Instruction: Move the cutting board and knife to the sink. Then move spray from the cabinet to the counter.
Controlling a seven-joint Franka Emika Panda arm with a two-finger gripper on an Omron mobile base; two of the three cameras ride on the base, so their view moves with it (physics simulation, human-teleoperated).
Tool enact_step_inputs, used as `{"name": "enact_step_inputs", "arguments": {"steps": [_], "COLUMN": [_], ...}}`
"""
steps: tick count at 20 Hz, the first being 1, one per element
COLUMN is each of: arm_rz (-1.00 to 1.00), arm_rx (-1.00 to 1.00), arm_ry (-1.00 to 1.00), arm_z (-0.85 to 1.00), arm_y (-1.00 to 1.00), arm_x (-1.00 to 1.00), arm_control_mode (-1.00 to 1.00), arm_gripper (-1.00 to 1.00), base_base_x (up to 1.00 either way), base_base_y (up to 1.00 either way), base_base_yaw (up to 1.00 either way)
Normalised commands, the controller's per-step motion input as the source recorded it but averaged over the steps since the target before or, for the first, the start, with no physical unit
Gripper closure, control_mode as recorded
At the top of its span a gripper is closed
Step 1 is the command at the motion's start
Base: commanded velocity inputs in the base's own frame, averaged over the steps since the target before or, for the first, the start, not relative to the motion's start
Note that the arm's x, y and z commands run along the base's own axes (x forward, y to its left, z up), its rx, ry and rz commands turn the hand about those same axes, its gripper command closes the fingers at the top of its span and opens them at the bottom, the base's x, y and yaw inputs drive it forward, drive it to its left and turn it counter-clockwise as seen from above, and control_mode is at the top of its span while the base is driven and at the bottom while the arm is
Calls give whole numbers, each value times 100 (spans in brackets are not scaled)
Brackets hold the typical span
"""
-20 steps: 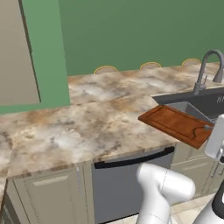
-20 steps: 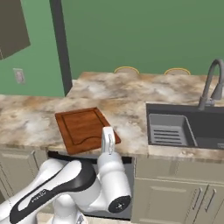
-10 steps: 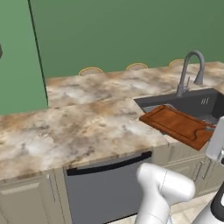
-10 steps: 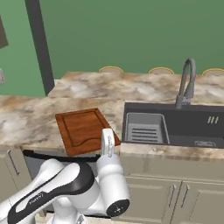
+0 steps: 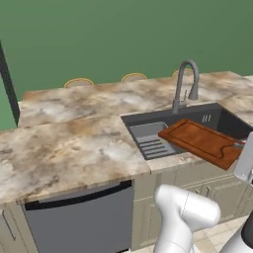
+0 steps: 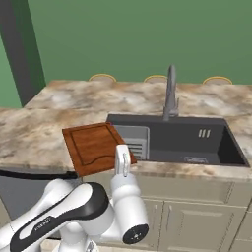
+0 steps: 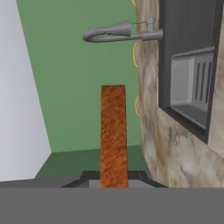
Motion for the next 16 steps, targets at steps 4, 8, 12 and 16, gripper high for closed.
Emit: {"name": "enact_step_inputs", "arguments": {"steps": [4, 8, 12, 16], "arm_rz": [0, 0, 0, 0], "arm_rx": [0, 0, 0, 0], "arm_ry": [0, 0, 0, 0], "arm_z": [0, 0, 0, 0], "arm_y": [0, 0, 0, 0], "arm_x": [0, 0, 0, 0], "arm_control_mode": [100, 100, 100, 100], "arm_gripper": [100, 100, 100, 100], "base_base_x": [23, 25, 26, 28], "base_base_y": [-74, -74, -73, -66], "base_base_yaw": [0, 0, 0, 0]}}
